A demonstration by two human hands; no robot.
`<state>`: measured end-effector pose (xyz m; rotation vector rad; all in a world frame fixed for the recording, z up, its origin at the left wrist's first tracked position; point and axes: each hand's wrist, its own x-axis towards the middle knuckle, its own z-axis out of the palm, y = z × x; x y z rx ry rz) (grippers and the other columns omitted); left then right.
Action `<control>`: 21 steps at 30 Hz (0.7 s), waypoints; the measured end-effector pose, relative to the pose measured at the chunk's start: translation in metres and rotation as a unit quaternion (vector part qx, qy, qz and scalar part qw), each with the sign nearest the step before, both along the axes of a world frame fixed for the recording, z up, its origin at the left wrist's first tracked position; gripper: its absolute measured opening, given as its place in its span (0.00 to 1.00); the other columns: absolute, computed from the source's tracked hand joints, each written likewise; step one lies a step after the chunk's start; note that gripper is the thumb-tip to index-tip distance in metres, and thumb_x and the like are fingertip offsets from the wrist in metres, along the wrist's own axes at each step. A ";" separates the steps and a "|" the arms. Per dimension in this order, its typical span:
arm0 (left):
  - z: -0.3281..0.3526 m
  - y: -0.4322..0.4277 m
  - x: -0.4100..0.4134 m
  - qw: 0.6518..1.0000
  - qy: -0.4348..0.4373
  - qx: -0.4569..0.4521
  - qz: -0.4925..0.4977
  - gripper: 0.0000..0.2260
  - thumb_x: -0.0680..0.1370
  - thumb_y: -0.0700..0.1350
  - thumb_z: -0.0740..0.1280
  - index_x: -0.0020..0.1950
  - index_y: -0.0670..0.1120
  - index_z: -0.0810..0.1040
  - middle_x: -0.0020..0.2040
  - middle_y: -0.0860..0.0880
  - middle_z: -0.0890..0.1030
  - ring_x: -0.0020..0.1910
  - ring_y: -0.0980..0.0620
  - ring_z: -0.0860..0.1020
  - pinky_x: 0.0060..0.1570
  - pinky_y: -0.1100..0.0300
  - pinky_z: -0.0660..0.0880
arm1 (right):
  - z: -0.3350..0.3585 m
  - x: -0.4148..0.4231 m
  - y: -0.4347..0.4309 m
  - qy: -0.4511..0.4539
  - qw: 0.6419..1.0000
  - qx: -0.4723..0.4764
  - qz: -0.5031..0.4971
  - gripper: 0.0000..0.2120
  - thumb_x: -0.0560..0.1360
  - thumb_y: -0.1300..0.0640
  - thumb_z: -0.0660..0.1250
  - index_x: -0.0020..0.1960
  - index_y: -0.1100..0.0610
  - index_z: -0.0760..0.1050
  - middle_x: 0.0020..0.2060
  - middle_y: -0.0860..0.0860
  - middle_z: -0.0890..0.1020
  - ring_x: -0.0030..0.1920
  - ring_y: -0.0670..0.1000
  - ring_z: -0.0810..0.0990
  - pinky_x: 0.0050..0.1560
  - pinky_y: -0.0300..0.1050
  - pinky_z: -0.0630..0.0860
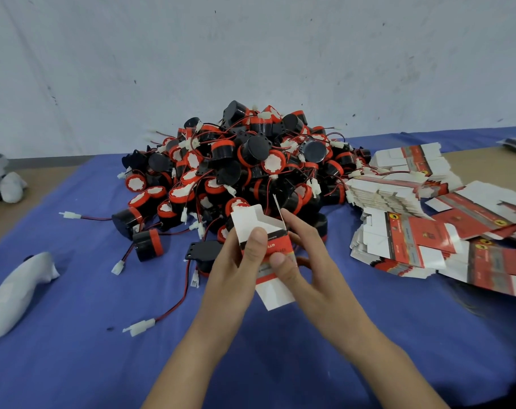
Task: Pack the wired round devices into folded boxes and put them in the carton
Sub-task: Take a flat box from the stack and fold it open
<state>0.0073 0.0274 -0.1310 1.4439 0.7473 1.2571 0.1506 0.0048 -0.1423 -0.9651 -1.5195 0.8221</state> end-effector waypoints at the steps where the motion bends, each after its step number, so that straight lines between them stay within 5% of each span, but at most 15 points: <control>1: 0.000 0.000 -0.001 1.000 0.001 -0.001 0.000 0.24 0.76 0.68 0.63 0.66 0.57 0.77 0.58 0.53 0.84 0.58 0.53 0.83 0.50 0.67 0.78 | -0.001 0.000 0.000 -0.012 1.000 0.004 -0.004 0.30 0.76 0.30 0.63 0.75 0.35 0.61 0.71 0.43 0.72 0.70 0.45 0.73 0.67 0.39 0.72; 9: 0.003 -0.004 -0.001 0.999 0.016 0.035 0.011 0.16 0.75 0.67 0.66 0.62 0.68 0.76 0.58 0.57 0.83 0.56 0.57 0.82 0.48 0.69 0.78 | -0.001 0.001 0.002 0.005 1.000 0.014 0.002 0.21 0.80 0.41 0.65 0.72 0.37 0.68 0.69 0.44 0.75 0.69 0.43 0.74 0.62 0.32 0.73; 15: 0.001 -0.008 0.002 0.999 0.009 0.050 0.015 0.19 0.70 0.71 0.68 0.59 0.71 0.76 0.59 0.60 0.82 0.58 0.59 0.81 0.48 0.69 0.78 | -0.001 0.000 -0.003 -0.008 1.000 0.016 -0.004 0.22 0.80 0.36 0.61 0.72 0.36 0.65 0.68 0.36 0.75 0.68 0.43 0.76 0.63 0.44 0.77; 21: 0.002 -0.009 0.004 0.999 0.012 0.040 0.017 0.21 0.70 0.70 0.68 0.62 0.68 0.76 0.57 0.60 0.82 0.57 0.59 0.82 0.47 0.70 0.78 | -0.001 0.000 -0.005 -0.028 0.999 0.028 -0.030 0.22 0.80 0.36 0.60 0.71 0.41 0.68 0.67 0.40 0.76 0.65 0.47 0.78 0.59 0.49 0.80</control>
